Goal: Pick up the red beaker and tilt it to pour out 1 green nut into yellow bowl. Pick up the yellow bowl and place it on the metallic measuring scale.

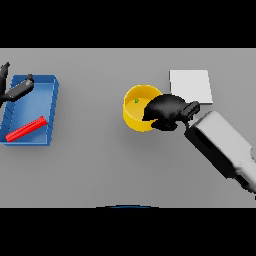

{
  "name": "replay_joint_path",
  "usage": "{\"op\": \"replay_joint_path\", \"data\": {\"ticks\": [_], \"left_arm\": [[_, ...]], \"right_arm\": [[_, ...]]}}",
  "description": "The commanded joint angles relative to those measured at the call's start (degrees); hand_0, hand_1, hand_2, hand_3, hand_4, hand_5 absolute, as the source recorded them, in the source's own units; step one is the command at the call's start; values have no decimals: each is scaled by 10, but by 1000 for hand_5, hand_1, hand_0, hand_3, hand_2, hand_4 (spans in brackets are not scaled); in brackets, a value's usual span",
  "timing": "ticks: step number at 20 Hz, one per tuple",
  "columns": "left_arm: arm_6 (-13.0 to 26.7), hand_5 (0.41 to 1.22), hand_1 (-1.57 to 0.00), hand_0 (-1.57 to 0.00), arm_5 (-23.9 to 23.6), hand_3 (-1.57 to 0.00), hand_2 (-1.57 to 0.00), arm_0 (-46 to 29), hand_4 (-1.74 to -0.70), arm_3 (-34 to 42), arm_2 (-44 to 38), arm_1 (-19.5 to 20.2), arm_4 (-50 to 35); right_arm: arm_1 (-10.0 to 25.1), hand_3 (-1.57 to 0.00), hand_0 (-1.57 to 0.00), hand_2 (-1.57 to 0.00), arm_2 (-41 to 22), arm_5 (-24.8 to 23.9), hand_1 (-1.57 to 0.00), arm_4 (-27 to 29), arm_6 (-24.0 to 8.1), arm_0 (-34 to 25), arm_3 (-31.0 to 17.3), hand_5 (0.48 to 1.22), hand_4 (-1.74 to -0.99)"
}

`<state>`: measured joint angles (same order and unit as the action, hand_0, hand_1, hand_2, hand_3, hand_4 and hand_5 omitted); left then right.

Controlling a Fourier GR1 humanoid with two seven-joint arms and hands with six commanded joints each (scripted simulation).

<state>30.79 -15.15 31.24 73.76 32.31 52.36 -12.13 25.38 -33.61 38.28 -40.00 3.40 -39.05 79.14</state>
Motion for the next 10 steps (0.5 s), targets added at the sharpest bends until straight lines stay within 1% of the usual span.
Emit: {"op": "replay_joint_path", "data": {"ticks": [1,3,6,8,9,10], "left_arm": [[-2,720,1,1,-1,1,1,-4,-799,2,2,-1,0],[-1,723,1,1,1,1,1,2,-803,-6,-1,-3,-1],[-11,723,1,1,2,1,1,-2,-805,-4,-3,0,-2],[-10,723,1,1,5,1,1,0,-800,1,-4,8,-1],[-11,730,1,1,3,1,1,-2,-802,2,-4,8,-1],[-7,735,1,1,2,1,1,0,-809,1,-5,7,-2]], "right_arm": [[3,-1335,-1561,-1538,6,4,-1561,2,-10,-3,8,1219,-1726],[6,-1286,-1565,-1550,19,19,-1564,13,-35,-10,31,1219,-1723],[15,-1248,-1568,-1560,30,25,-1568,19,-49,-18,27,1219,-1720],[32,-1238,-1569,-1564,32,12,-1569,14,-18,-34,12,1220,-1719],[42,-1263,-1569,-1565,35,5,-1569,9,-10,-40,9,1220,-1719],[47,-1318,-1570,-1567,38,-7,-1570,3,-2,-50,-9,1220,-1720]]}}
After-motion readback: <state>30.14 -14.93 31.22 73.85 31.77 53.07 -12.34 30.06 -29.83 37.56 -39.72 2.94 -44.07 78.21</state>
